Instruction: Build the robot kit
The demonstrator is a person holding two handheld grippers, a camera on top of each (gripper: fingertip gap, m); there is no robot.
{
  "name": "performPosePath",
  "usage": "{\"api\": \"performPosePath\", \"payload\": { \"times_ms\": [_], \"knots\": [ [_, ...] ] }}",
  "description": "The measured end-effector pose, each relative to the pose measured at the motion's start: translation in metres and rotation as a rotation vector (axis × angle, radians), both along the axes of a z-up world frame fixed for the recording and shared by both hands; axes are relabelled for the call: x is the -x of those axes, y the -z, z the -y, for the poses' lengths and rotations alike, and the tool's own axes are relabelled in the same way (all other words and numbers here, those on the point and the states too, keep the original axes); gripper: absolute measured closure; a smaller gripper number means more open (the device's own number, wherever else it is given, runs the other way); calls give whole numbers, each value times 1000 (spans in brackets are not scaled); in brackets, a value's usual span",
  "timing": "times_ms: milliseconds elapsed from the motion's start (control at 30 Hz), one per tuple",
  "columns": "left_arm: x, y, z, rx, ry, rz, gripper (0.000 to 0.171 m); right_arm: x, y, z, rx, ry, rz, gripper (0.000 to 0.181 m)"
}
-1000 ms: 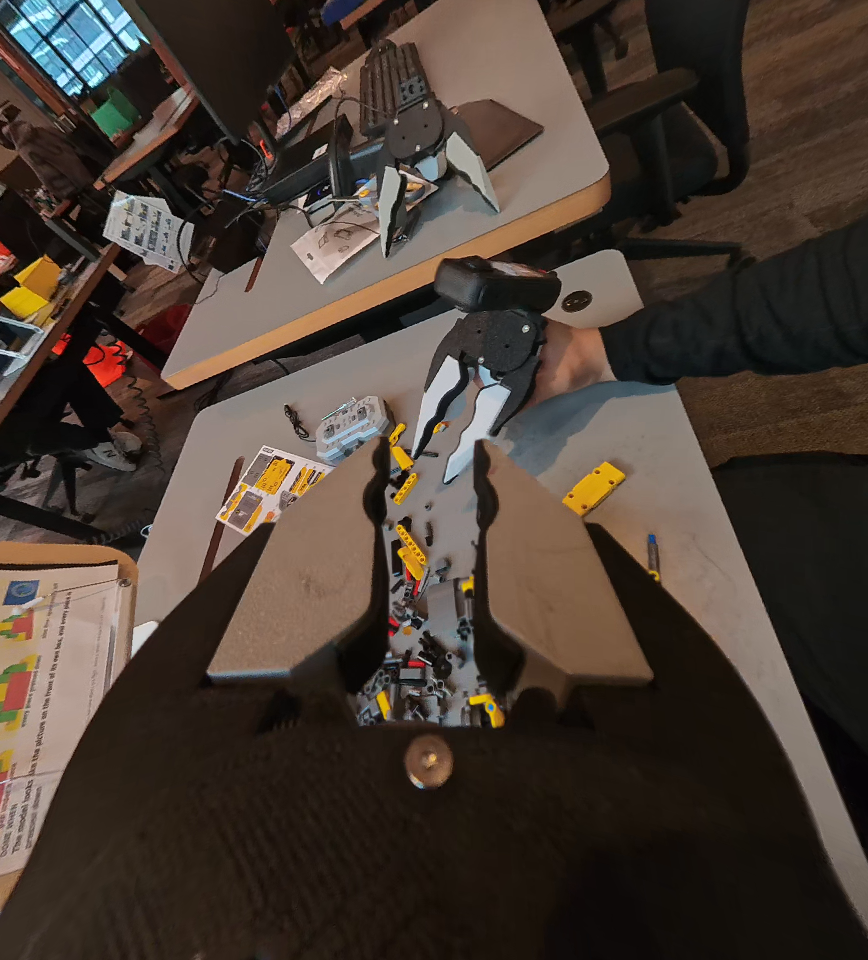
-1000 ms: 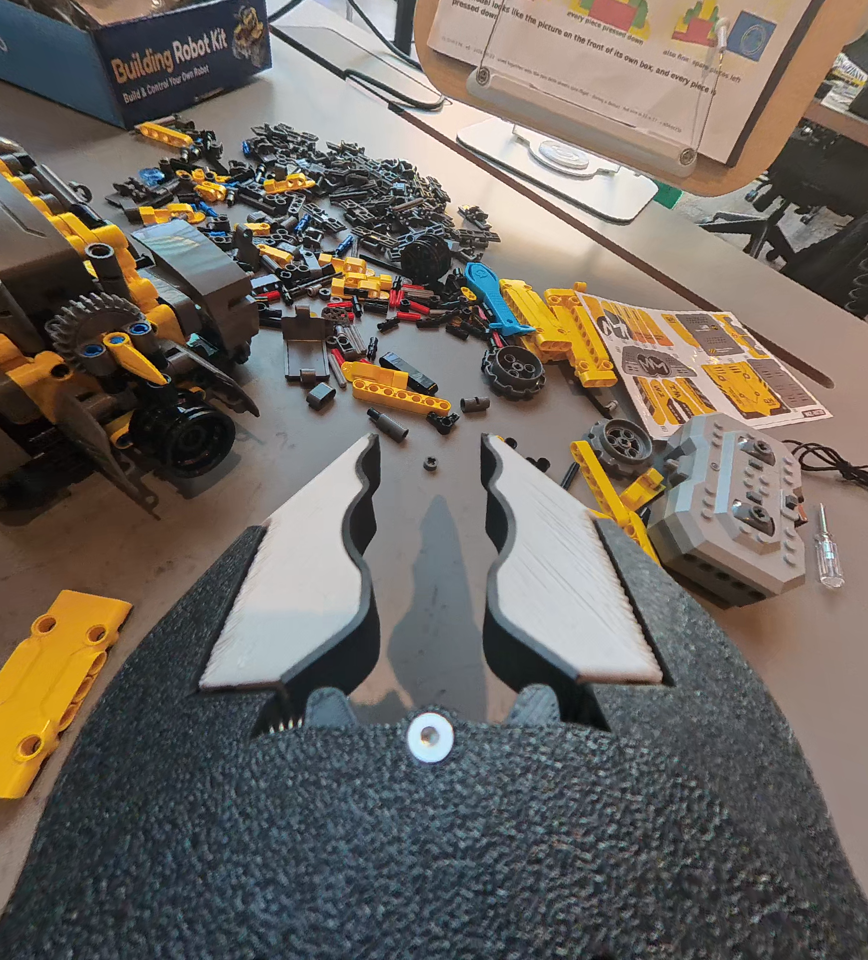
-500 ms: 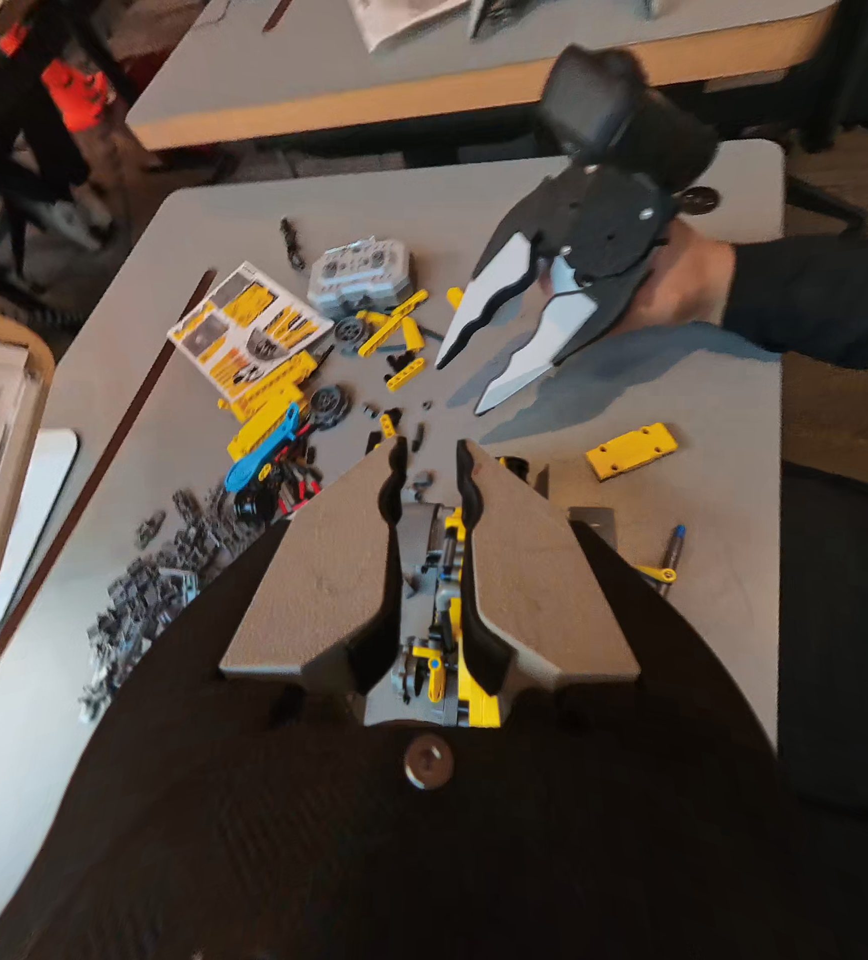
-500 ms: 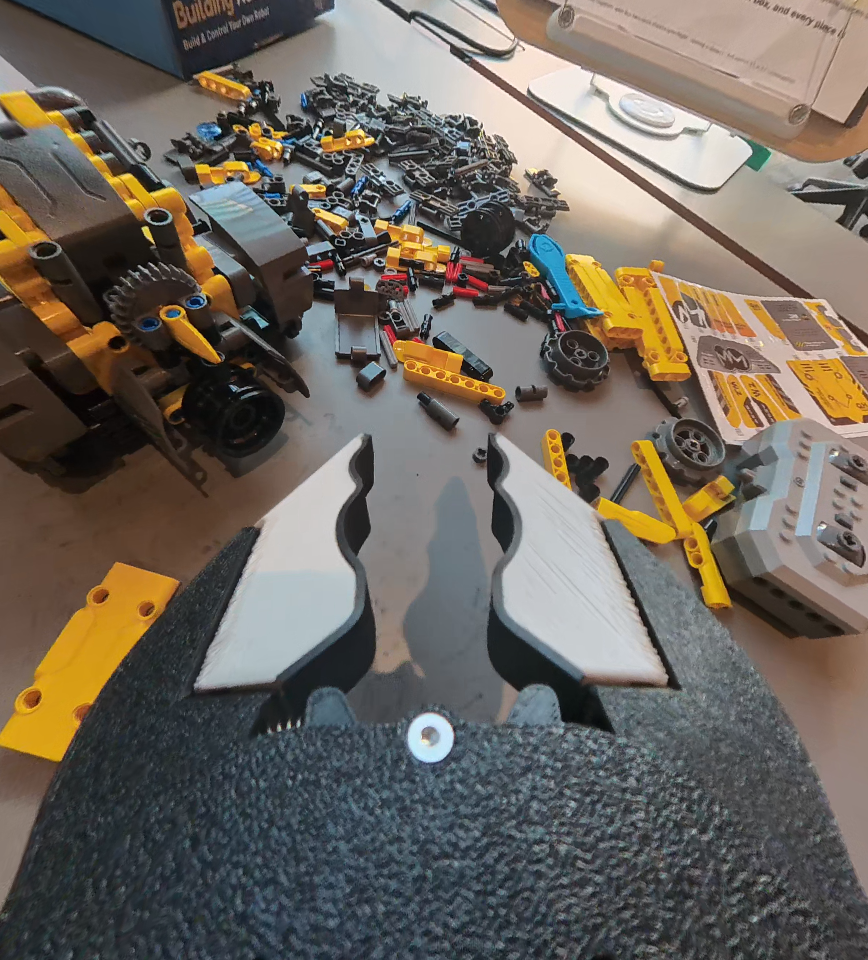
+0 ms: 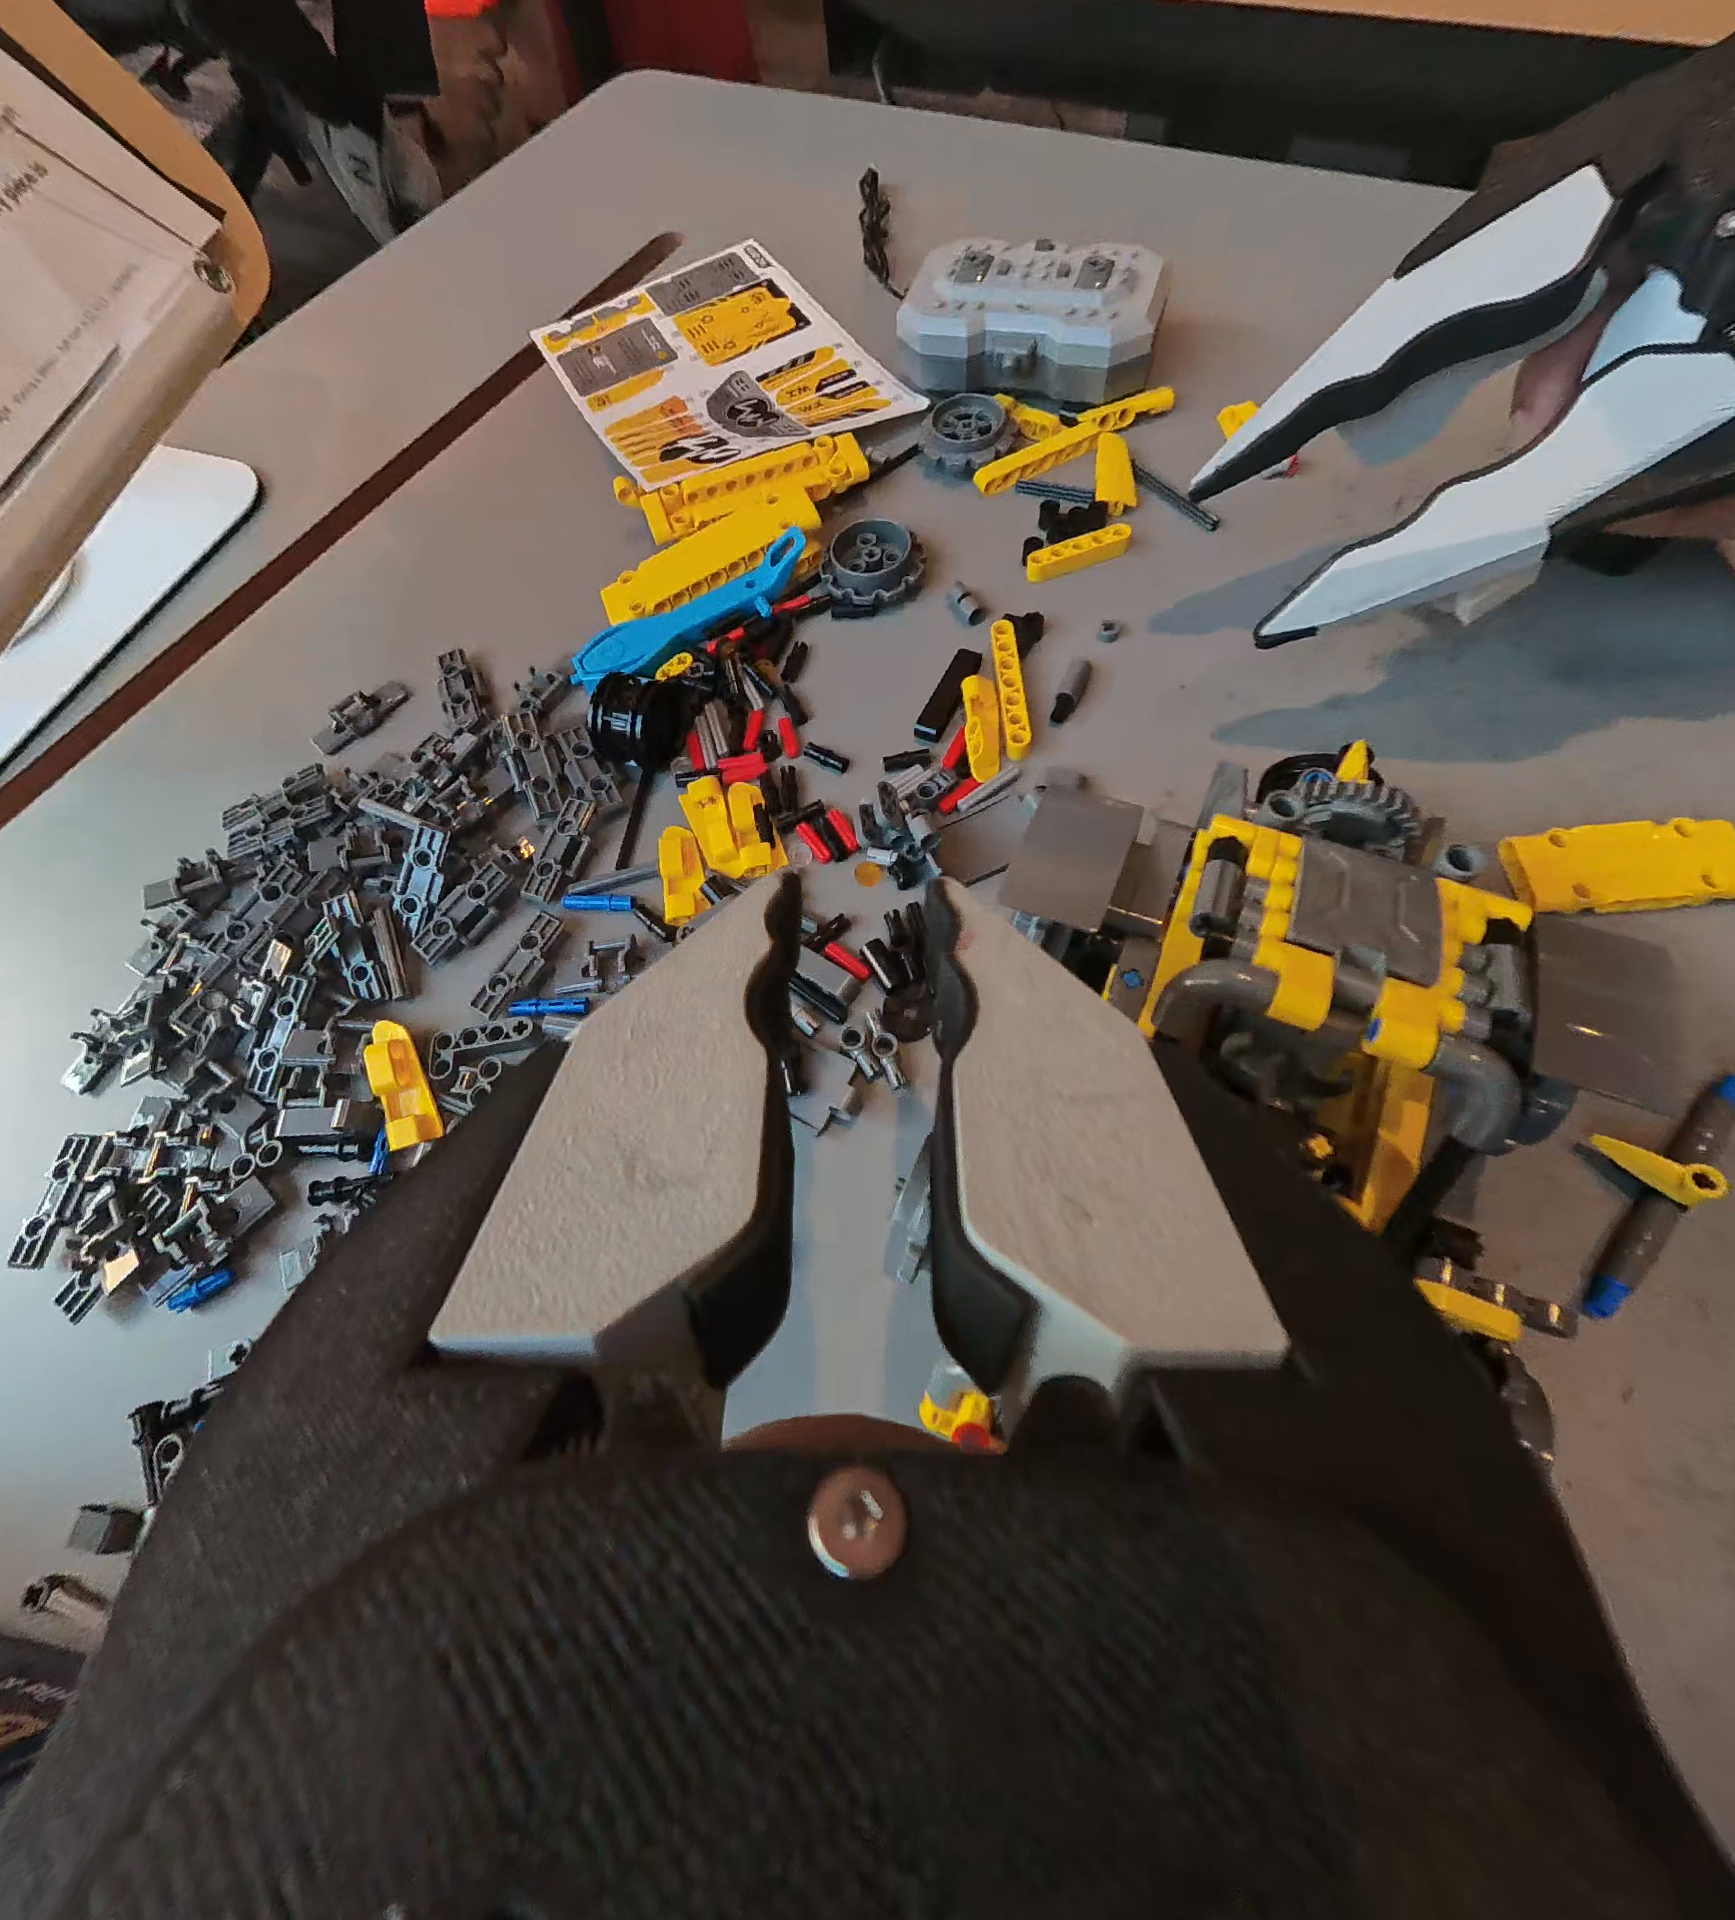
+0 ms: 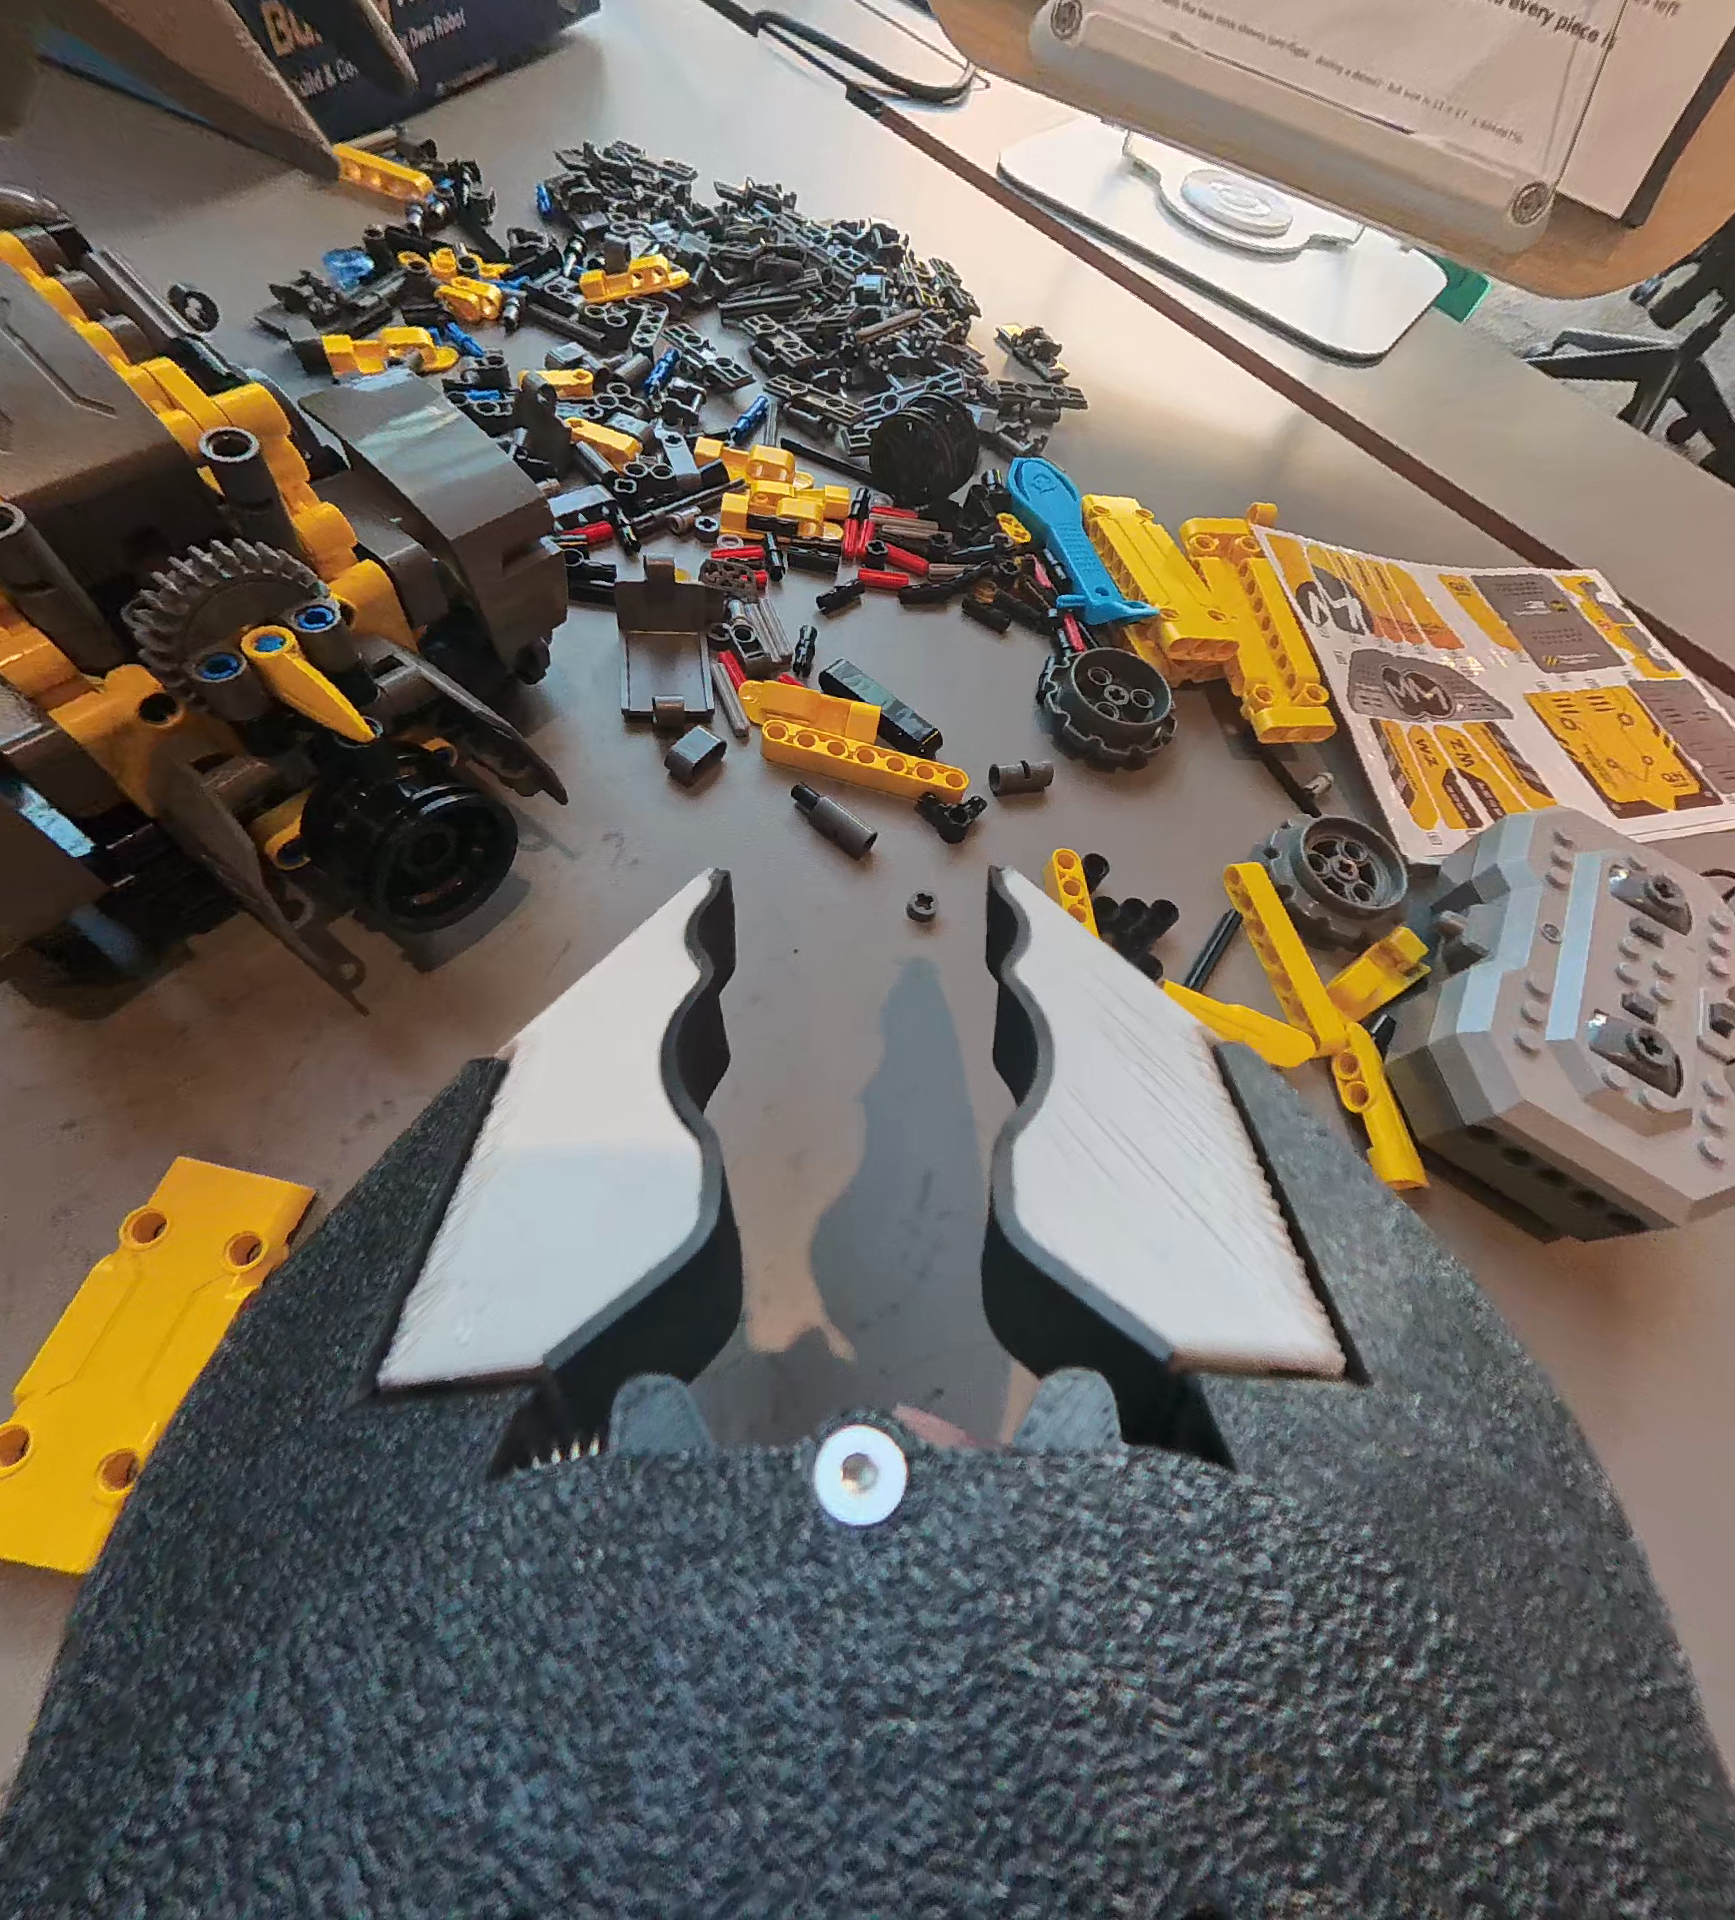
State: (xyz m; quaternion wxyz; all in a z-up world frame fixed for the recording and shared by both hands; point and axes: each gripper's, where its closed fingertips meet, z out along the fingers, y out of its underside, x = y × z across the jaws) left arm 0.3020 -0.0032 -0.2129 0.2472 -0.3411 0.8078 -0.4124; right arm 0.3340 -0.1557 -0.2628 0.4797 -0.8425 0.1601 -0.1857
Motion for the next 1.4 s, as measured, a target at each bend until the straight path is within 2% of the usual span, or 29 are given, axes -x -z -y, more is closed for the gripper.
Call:
{"api": "performPosePath", "payload": {
  "times_ms": [133, 433, 600, 733, 800, 867, 967, 1067, 1100, 1133, 1267, 1400],
  "knots": [
    [-3, 6, -7, -80, -24, 6, 153, -9, -2, 7, -2, 60, 28, 136],
    [-9, 14, -21, -17, -51, -78, 154, -29, -12, 31, -62, 225, 50, 141],
    [-10, 13, -28, 33, -50, -103, 152, -3, -18, 25, -159, 107, -47, 148],
    [-12, 13, -32, 67, -57, -129, 151, 60, -17, 20, -224, -39, -254, 140],
    [-12, 12, -32, 76, -55, -128, 150, 89, -10, 20, -184, -25, -329, 139],
    [-11, 12, -31, 71, -52, -124, 149, 111, 5, 20, -87, 13, -349, 127],
    [-9, 12, -27, 67, -40, -119, 148, 131, 25, 21, 46, 32, -325, 133],
    [-7, 14, -23, 52, -26, -113, 148, 132, 38, 24, 102, 45, -326, 140],
    [-7, 15, -22, 45, -24, -111, 148, 132, 38, 23, 98, 35, -344, 154],
    [-6, 15, -22, 40, -21, -108, 148, 131, 38, 25, 107, 39, -355, 159],
    [-6, 17, -20, 27, -13, -103, 148, 113, 39, 42, 152, 81, -342, 159],
    [-6, 18, -20, 31, -12, -108, 148, 88, 40, 73, 176, 147, -343, 159]
  ]
}}
